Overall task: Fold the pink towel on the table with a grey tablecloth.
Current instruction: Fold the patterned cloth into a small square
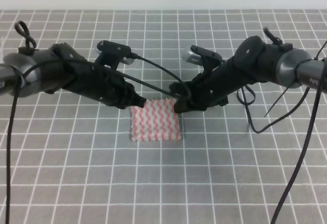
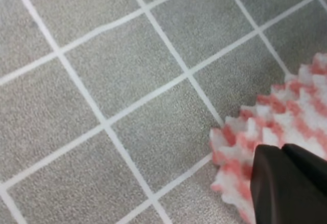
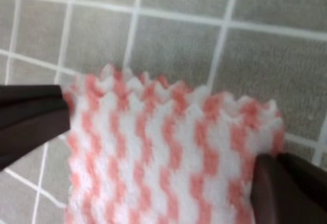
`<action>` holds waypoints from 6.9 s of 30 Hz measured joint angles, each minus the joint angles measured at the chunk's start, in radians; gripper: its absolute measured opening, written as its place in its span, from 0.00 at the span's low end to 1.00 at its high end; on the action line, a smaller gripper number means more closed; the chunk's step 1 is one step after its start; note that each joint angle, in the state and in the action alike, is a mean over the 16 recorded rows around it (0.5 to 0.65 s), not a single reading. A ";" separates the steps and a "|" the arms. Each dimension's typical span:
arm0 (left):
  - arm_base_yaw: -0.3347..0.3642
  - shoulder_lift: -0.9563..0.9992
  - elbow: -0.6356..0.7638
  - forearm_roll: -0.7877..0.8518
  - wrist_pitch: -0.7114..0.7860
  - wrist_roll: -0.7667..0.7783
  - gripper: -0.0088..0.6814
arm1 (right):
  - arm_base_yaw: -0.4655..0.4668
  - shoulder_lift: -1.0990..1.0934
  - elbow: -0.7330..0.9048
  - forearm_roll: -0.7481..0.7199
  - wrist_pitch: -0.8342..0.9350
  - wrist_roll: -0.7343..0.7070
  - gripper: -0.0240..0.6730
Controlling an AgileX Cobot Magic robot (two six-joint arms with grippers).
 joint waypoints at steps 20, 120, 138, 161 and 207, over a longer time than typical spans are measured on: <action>0.001 -0.752 0.437 -0.021 -0.272 0.008 0.01 | 0.000 -0.389 0.168 -0.170 0.000 0.002 0.01; 0.001 -1.678 1.356 -0.078 -0.477 -0.092 0.01 | -0.340 -2.224 1.684 -0.577 -0.641 0.131 0.01; 0.001 -1.679 1.355 -0.079 -0.477 -0.092 0.01 | -0.339 -2.229 1.693 -0.571 -0.464 0.135 0.01; -0.005 -1.717 1.354 0.062 -0.475 -0.202 0.01 | -0.339 -2.229 1.693 -0.571 -0.465 0.133 0.01; 0.268 -1.988 1.356 0.491 -0.144 -0.575 0.01 | -0.340 -2.224 1.686 -0.569 -0.459 0.133 0.01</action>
